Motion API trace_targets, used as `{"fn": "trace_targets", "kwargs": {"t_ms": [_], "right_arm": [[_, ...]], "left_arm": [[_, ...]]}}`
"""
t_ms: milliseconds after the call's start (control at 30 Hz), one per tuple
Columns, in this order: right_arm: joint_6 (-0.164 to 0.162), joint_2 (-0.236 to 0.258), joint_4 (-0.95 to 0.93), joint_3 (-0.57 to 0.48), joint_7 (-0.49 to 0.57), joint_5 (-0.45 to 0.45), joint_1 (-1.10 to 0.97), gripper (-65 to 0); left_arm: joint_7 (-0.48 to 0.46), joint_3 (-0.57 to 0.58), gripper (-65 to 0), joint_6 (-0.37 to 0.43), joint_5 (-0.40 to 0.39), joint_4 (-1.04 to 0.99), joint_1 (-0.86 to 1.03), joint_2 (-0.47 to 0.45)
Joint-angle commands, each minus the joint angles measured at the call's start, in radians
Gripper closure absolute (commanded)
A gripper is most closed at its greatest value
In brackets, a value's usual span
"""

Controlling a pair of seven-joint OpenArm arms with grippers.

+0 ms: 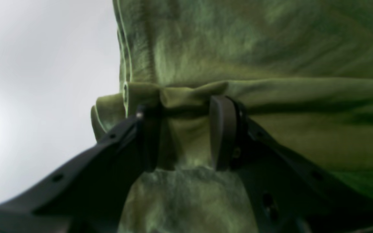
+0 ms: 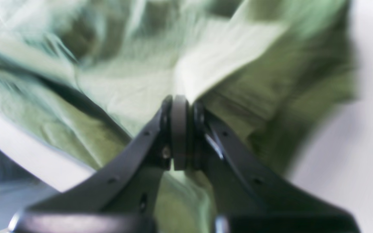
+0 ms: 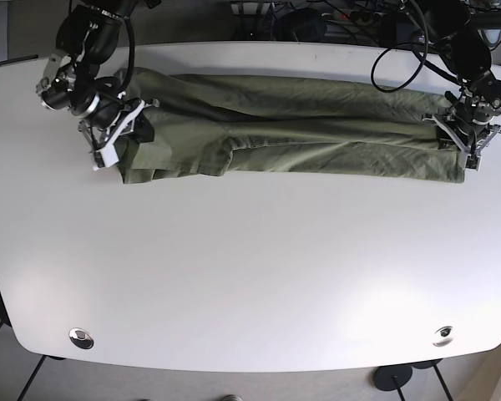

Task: Fold the T-shirt properly
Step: 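Release the hem and press the folded strip flat with both grippers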

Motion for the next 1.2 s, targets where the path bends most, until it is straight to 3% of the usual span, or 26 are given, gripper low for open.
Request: {"fn": "trace_targets", "kwargs": {"t_ms": [33,300,367,400,467,500,567,700,833,900,1033,1067,1200], "right_arm": [[0.001,0.005,0.062,0.013,0.007,0.009,-0.031,-1.9],[0.001,-0.004,0.096,0.048,0.01,0.009,-0.172,-3.6],[0.001,0.0,0.096,0.048,0.015,0.003,-0.124,-17.4],[0.001,0.002,0.093,0.05,0.015,0.0,-0.083,-31.1],[0.0,0.002,0.074,0.05,0.015,-0.008,-0.017,-46.6],[-0.025,0.002,0.039,0.044,0.013,-0.04,0.044,-51.8],[-0.049,0.002,-0.035,0.042,0.013,-0.12,0.132,-49.8],[-0.016,0.003,-0.262,0.042,0.061,-0.26,0.284,-46.5],[-0.016,0.005,-0.374,0.039,0.147,-0.312,0.319,-43.4],[-0.019,0.022,-0.424,0.008,0.175,-0.306,0.333,-35.4],[-0.025,0.025,-0.441,-0.007,0.219,-0.309,0.334,-4.9],[-0.025,0.025,-0.441,-0.005,0.221,-0.31,0.334,-1.7],[-0.025,0.051,-0.441,0.025,0.222,-0.306,0.334,-2.7]], "left_arm": [[0.032,-0.013,-23.1,0.003,0.04,-0.02,0.001,-0.01],[0.032,-0.016,-23.1,0.003,0.044,-0.036,0.007,-0.012],[0.032,-0.017,-23.1,0.003,0.044,-0.036,0.007,-0.012],[0.032,-0.017,-23.1,0.003,0.044,-0.036,0.007,-0.012],[0.032,-0.017,-23.1,0.003,0.044,-0.036,0.007,-0.012],[0.032,-0.017,-23.1,0.003,0.044,-0.036,0.007,-0.012],[0.032,-0.017,-23.1,0.003,0.044,-0.036,0.007,-0.012],[0.032,-0.014,-23.1,0.003,0.044,-0.034,0.007,-0.012],[0.032,-0.016,-23.1,0.003,0.044,-0.034,0.007,-0.012],[0.032,-0.016,-23.1,0.003,0.044,-0.036,0.007,-0.012],[0.032,-0.017,-23.1,0.003,0.045,-0.037,0.007,-0.012],[0.033,-0.017,-23.1,0.003,0.045,-0.037,0.014,-0.012],[0.032,-0.017,-23.1,0.003,0.042,-0.037,0.032,-0.012]]}}
